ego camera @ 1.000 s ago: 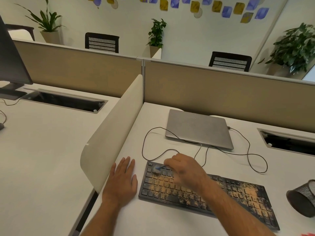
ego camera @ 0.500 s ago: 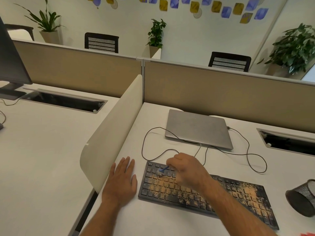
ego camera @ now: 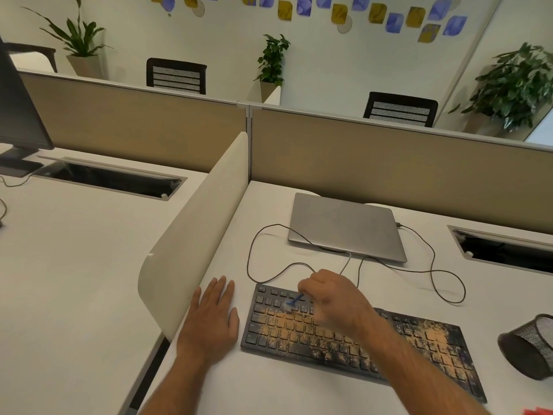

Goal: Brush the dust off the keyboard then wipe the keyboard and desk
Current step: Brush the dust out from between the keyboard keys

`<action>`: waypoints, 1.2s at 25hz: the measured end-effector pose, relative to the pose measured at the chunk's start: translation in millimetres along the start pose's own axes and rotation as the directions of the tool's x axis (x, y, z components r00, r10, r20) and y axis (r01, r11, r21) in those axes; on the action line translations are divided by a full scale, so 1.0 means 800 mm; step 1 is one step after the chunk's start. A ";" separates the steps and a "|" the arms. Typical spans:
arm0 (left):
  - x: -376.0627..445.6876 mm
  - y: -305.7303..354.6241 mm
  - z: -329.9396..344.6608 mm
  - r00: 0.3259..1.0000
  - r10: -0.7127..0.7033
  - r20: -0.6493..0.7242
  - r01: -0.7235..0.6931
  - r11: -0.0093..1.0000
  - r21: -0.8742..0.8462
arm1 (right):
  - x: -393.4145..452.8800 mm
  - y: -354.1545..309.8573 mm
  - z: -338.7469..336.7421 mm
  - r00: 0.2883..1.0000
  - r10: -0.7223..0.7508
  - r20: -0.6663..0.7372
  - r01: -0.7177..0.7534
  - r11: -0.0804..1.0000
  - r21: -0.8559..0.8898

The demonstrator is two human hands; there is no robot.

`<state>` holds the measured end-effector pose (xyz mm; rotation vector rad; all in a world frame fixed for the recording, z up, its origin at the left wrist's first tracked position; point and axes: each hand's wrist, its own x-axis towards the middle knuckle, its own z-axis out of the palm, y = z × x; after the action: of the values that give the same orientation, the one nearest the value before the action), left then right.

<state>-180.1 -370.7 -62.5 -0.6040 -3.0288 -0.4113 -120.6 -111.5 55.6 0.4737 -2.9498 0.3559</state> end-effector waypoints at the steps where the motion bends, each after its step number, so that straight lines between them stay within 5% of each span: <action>1: 0.000 0.000 0.000 1.000 0.000 0.001 0.000 1.000 0.005 | 0.000 0.000 0.003 1.000 0.002 -0.021 -0.002 1.000 0.009; 9: -0.001 0.001 0.001 1.000 0.006 -0.007 -0.006 1.000 0.007 | -0.002 -0.004 0.014 1.000 0.003 0.030 -0.004 1.000 0.016; 23: 0.000 -0.001 0.002 1.000 0.004 -0.024 -0.004 1.000 0.014 | -0.021 0.020 -0.003 0.990 0.115 -0.084 -0.114 0.993 0.020; 30: 0.000 0.001 -0.001 1.000 0.005 -0.010 -0.005 1.000 0.018 | -0.031 0.019 -0.002 0.999 0.053 0.000 -0.053 0.998 0.024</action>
<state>-179.6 -370.1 -61.9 -0.6065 -3.0176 -0.3855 -102.1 -89.9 50.0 0.3980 -2.9650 0.3976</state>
